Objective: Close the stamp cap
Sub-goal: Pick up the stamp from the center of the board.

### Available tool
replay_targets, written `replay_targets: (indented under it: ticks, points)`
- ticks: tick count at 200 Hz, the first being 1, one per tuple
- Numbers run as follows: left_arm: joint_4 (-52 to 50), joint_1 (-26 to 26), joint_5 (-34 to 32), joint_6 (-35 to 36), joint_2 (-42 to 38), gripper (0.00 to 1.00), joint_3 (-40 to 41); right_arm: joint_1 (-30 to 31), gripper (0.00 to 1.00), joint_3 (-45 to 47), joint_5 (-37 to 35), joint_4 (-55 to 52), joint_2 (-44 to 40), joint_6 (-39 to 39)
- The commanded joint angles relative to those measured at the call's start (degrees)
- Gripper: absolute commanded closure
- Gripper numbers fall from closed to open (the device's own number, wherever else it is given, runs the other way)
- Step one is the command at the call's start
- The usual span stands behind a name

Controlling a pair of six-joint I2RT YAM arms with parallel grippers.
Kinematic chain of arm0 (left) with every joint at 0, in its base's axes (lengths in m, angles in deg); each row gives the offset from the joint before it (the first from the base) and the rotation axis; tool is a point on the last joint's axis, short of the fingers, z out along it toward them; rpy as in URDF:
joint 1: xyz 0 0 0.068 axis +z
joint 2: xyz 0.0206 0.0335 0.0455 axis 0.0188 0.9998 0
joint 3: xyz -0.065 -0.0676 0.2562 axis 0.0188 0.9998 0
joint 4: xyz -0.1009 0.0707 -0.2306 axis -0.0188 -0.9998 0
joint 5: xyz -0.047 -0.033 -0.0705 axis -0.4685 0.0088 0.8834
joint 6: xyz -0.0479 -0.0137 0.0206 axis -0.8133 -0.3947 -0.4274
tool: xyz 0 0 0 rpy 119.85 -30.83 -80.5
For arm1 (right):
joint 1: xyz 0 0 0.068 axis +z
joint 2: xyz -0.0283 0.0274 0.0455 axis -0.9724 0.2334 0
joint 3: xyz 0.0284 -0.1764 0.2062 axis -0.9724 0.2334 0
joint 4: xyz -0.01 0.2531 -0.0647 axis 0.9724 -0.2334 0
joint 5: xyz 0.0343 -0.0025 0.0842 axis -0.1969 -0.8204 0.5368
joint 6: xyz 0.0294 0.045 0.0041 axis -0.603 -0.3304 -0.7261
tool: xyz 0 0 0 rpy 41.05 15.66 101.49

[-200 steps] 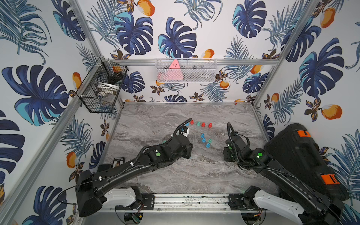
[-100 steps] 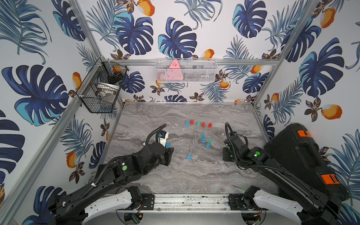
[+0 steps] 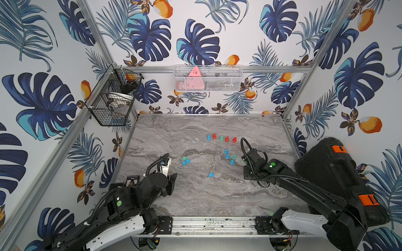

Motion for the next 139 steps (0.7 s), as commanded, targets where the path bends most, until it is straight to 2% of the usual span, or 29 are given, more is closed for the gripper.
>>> replay_targets:
  ticks: [1,40,76,139]
  points:
    - [0.80,0.03,-0.98,0.52,0.15,0.47,0.16,-0.29,0.47,-2.24,2.38,4.33,3.55,-0.17]
    - [0.54,0.03,-1.40,0.44,-0.24,0.48,0.06,-3.12,0.47,-9.89,8.71,7.41,15.81,2.47]
    - [0.20,0.03,-2.03,0.31,-1.57,0.48,0.20,-5.27,0.48,-17.05,10.25,7.77,25.30,4.77]
    - [0.29,0.03,-2.04,0.26,-1.56,0.48,0.24,-6.90,0.50,-20.69,11.24,7.98,31.84,6.41]
